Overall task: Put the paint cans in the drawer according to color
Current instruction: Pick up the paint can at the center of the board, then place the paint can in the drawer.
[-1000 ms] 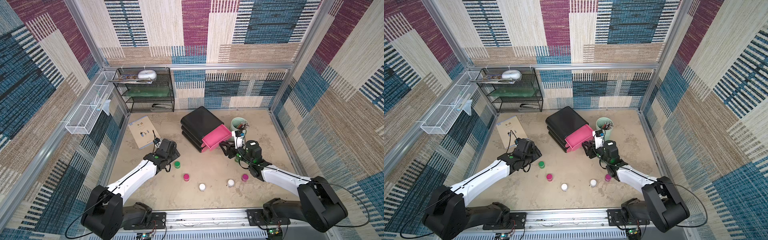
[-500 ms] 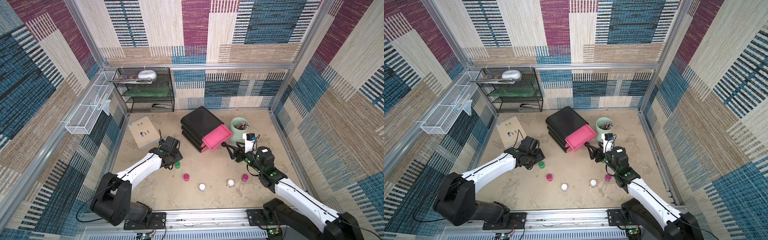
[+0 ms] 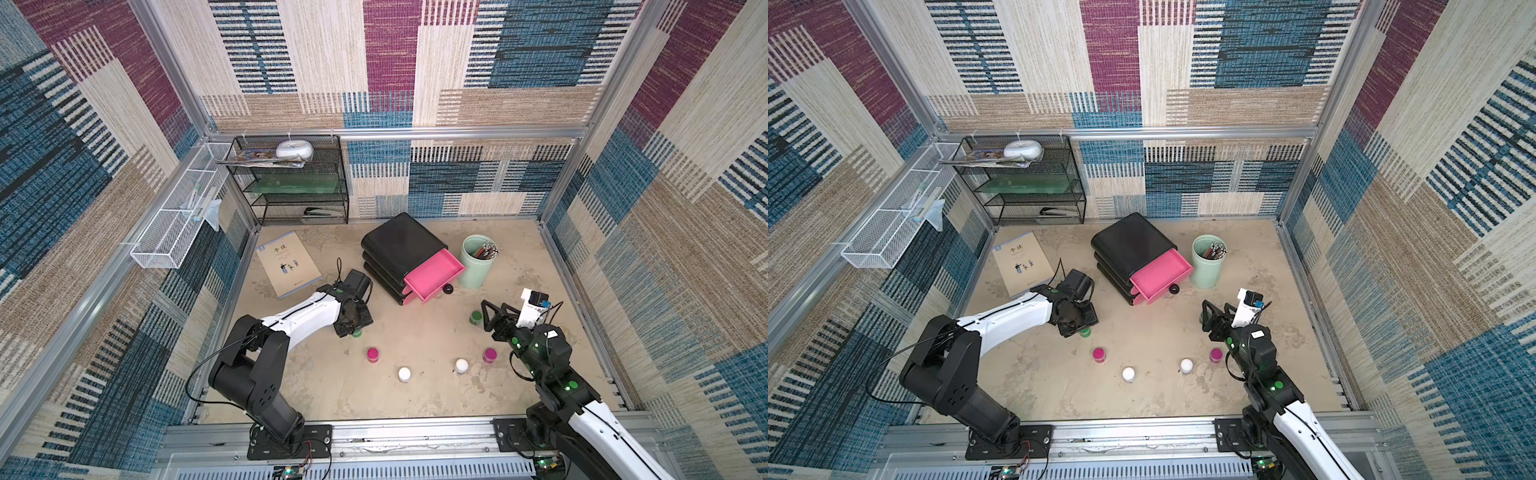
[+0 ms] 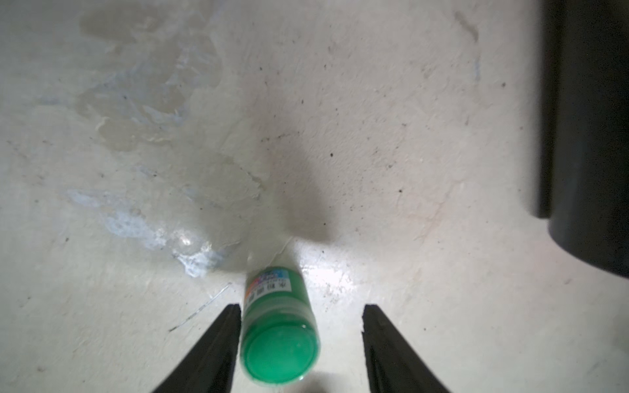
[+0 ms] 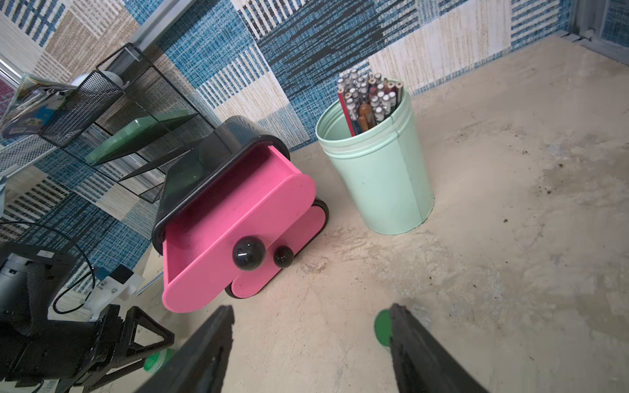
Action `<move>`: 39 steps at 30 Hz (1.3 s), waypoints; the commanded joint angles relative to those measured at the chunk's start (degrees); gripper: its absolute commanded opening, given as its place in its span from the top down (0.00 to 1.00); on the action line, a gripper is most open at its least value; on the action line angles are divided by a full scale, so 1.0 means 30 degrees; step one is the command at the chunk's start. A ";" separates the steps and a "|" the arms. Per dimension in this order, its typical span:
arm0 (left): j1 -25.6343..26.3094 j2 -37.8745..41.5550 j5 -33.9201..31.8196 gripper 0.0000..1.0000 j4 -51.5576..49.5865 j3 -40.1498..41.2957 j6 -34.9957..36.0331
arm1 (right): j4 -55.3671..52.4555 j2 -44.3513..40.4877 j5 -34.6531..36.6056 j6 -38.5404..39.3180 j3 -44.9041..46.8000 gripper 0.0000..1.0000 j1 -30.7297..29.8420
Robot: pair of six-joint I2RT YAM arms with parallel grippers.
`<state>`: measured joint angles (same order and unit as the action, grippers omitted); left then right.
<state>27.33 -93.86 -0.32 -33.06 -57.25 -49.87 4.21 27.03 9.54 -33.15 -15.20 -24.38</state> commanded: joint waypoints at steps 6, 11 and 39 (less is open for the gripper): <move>0.0084 -0.0716 -0.0277 0.46 -0.1288 -0.0310 0.0703 | -0.0494 0.0177 0.0551 -0.0296 -0.0149 0.26 -0.0017; 0.0147 -0.0937 -0.0158 0.53 -0.1400 -0.0412 0.0858 | -0.0425 0.0246 0.0824 -0.0231 -0.0062 0.26 -0.0016; 0.6754 -0.3408 -0.3633 0.79 -0.8656 -1.6950 1.0252 | -0.0620 0.2989 0.1209 0.0795 -0.2030 0.28 -0.0017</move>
<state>46.57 -100.51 -12.01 -55.29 -103.92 -25.54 2.46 36.12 13.23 -31.11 -20.99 -24.38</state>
